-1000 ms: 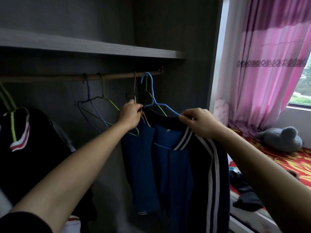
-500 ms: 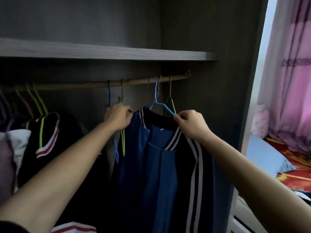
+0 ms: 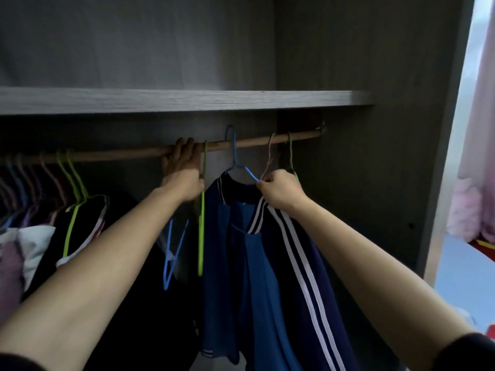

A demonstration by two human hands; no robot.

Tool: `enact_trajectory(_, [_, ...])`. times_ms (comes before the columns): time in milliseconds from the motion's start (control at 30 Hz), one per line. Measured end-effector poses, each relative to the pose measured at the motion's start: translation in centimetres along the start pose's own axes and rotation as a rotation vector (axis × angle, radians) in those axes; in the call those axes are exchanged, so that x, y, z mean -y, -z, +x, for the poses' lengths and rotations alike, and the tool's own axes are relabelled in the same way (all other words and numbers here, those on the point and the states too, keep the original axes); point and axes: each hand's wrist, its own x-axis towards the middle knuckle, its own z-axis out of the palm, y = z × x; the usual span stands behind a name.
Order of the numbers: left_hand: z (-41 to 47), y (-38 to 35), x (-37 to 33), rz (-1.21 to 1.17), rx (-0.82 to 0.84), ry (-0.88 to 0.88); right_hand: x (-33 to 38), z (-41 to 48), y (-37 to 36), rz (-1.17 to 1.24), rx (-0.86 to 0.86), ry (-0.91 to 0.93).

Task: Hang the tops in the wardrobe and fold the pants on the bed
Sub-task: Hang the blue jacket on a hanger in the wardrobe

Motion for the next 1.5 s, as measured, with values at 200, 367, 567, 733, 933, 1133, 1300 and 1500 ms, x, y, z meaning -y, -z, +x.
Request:
enact_trajectory(200, [-0.4, -0.7, 0.0, -0.009, -0.041, 0.003, -1.8, -1.2, -3.6, -0.077, 0.114, -0.005])
enact_trajectory(367, [-0.4, -1.6, -0.7, -0.124, -0.073, 0.008, -2.8, -1.0, -3.1, -0.054, 0.191, 0.046])
enact_trajectory(567, [-2.3, -2.9, -4.2, -0.243, -0.002, 0.165, -7.0, -0.2, -4.2, 0.207, 0.084, -0.124])
enact_trajectory(733, [-4.4, -5.0, -6.9, -0.209, 0.180, 0.157, -9.8, 0.3, -8.0, 0.158, 0.105, -0.185])
enact_trajectory(933, [-5.4, -7.0, -4.8, -0.345, 0.243, 0.205, -10.0, 1.8, -10.8, 0.331, 0.234, -0.193])
enact_trajectory(1133, [-5.8, -7.5, -3.7, -0.344, 0.228, 0.194, -8.1, 3.9, -13.4, 0.696, 0.275, -0.237])
enact_trajectory(1300, [-5.9, -7.6, -3.9, -0.279, 0.212, 0.156, -8.5, 5.6, -13.4, 0.679, 0.181, -0.253])
enact_trajectory(1500, [-6.2, -7.9, -5.6, -0.357, 0.200, 0.197, -10.9, 3.5, -11.3, 0.362, 0.038, -0.144])
